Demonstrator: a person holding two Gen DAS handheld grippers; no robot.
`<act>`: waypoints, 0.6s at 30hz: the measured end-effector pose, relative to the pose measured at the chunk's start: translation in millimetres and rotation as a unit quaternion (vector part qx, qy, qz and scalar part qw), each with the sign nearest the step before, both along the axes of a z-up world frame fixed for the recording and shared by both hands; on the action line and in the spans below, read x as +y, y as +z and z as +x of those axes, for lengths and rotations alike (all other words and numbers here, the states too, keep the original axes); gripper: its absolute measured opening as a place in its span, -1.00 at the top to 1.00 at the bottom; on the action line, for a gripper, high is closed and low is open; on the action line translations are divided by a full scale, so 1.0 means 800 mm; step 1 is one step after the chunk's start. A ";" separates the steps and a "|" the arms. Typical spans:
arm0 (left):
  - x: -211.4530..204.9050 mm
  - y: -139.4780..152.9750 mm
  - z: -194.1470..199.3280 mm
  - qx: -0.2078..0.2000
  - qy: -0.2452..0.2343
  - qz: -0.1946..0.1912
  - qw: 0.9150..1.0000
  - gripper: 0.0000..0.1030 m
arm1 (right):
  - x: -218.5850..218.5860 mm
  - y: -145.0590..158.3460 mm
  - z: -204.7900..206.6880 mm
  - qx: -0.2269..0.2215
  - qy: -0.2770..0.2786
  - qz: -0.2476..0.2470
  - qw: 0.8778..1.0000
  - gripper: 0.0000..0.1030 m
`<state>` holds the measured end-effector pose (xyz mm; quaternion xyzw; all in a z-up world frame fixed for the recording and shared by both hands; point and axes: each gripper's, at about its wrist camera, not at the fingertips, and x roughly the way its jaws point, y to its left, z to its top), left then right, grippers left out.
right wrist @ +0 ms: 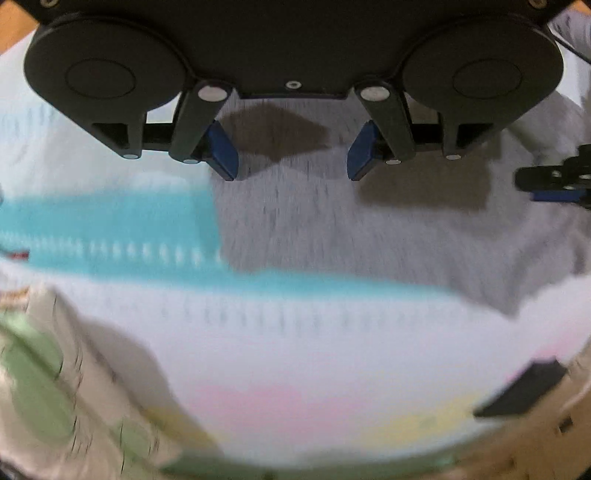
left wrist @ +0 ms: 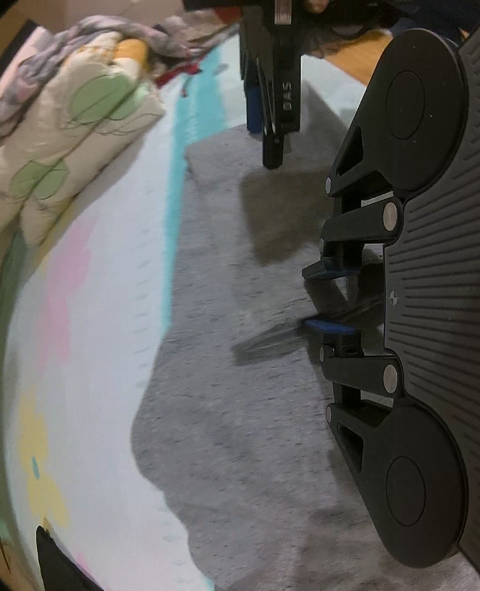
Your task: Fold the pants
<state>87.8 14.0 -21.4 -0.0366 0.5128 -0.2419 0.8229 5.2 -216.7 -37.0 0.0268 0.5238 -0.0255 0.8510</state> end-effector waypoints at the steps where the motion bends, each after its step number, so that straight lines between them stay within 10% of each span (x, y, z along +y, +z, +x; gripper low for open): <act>1: -0.001 -0.004 -0.002 -0.001 -0.001 0.004 1.000 0.57 | 0.001 -0.010 -0.002 0.015 0.005 -0.002 1.000 -0.35; 7: -0.002 -0.012 -0.002 -0.001 -0.001 -0.005 1.000 0.37 | 0.015 -0.026 -0.025 -0.036 0.010 -0.018 0.999 -0.76; 18: 0.003 -0.011 -0.015 -0.010 0.058 -0.003 0.998 0.37 | 0.014 -0.029 -0.038 -0.058 0.024 -0.008 0.998 -0.88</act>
